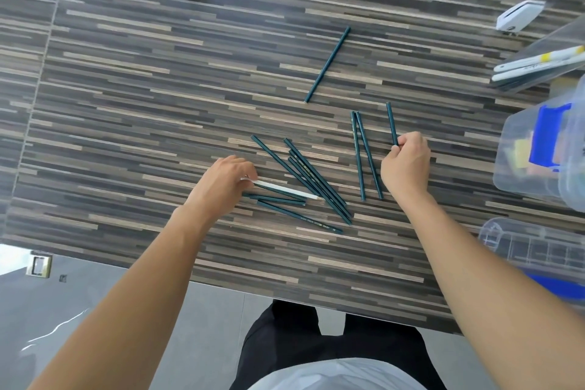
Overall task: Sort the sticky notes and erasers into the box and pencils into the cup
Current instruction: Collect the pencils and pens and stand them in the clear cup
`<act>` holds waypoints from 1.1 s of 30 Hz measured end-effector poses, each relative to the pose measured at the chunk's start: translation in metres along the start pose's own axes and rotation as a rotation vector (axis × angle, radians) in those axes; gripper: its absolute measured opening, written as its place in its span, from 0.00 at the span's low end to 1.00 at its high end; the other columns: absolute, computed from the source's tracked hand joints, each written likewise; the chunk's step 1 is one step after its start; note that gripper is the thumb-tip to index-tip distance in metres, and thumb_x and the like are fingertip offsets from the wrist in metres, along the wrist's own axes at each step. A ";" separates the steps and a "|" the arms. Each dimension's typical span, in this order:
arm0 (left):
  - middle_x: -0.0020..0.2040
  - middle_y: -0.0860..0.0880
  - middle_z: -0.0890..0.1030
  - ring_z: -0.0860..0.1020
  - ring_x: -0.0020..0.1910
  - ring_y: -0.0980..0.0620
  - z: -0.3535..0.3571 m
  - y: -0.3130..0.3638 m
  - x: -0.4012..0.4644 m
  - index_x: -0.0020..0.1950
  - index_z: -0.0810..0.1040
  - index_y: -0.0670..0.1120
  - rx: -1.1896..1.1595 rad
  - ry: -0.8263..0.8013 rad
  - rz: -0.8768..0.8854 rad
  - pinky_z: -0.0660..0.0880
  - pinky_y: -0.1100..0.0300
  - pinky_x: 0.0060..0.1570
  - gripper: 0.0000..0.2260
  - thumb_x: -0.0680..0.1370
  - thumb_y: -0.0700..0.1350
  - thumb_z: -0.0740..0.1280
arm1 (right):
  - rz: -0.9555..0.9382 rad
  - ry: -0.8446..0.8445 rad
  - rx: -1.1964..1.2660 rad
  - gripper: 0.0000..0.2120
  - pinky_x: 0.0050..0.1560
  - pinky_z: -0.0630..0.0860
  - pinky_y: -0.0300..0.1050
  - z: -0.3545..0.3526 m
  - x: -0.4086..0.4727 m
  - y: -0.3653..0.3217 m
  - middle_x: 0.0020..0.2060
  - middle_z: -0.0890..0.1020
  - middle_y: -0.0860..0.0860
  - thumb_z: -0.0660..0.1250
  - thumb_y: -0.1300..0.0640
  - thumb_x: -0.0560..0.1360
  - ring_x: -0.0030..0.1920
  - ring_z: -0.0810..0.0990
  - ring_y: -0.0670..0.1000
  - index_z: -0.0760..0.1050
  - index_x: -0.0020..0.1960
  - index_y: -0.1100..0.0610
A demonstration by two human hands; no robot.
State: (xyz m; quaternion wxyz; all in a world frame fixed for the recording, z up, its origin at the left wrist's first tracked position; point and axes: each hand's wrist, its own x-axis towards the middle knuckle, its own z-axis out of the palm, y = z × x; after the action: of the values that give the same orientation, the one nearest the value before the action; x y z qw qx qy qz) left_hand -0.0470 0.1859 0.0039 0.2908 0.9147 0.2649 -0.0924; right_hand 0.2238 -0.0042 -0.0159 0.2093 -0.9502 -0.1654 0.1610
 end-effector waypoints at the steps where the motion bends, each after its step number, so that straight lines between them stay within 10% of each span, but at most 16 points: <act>1: 0.46 0.46 0.83 0.79 0.48 0.46 -0.001 0.001 -0.001 0.48 0.81 0.42 -0.013 0.005 -0.008 0.76 0.50 0.50 0.05 0.76 0.33 0.69 | 0.000 0.002 0.006 0.07 0.51 0.72 0.44 -0.001 -0.001 0.000 0.50 0.73 0.53 0.62 0.65 0.78 0.53 0.74 0.53 0.70 0.56 0.60; 6: 0.42 0.49 0.77 0.78 0.40 0.44 -0.003 0.006 -0.008 0.46 0.69 0.46 -0.006 -0.023 -0.036 0.72 0.53 0.36 0.16 0.73 0.25 0.61 | -0.018 -0.017 0.018 0.15 0.55 0.71 0.45 -0.006 -0.012 0.001 0.57 0.74 0.57 0.61 0.68 0.77 0.58 0.73 0.55 0.69 0.64 0.61; 11: 0.59 0.49 0.76 0.79 0.41 0.46 -0.005 0.015 -0.020 0.72 0.65 0.49 0.147 -0.114 0.045 0.76 0.51 0.37 0.35 0.69 0.25 0.59 | 0.019 -0.013 0.051 0.11 0.45 0.71 0.43 -0.011 -0.023 -0.003 0.56 0.70 0.57 0.58 0.65 0.79 0.48 0.74 0.52 0.71 0.61 0.61; 19: 0.36 0.52 0.71 0.70 0.33 0.50 -0.007 0.013 -0.022 0.44 0.65 0.48 0.265 -0.050 0.074 0.72 0.52 0.44 0.01 0.74 0.43 0.55 | 0.017 -0.050 0.029 0.08 0.34 0.64 0.38 -0.013 -0.035 -0.012 0.48 0.74 0.53 0.62 0.61 0.78 0.43 0.73 0.50 0.70 0.57 0.60; 33: 0.36 0.51 0.82 0.79 0.39 0.48 0.007 -0.008 0.013 0.59 0.72 0.51 0.393 -0.189 0.123 0.65 0.55 0.51 0.09 0.79 0.49 0.65 | 0.092 -0.152 -0.028 0.08 0.35 0.70 0.42 0.014 -0.027 -0.018 0.47 0.78 0.53 0.69 0.57 0.76 0.43 0.78 0.53 0.73 0.53 0.57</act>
State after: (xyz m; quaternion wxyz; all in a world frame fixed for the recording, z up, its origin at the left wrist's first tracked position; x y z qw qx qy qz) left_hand -0.0407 0.1930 -0.0097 0.1357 0.9555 0.1573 -0.2094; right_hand 0.1899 0.0061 -0.0134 0.1753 -0.9446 -0.1394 0.2397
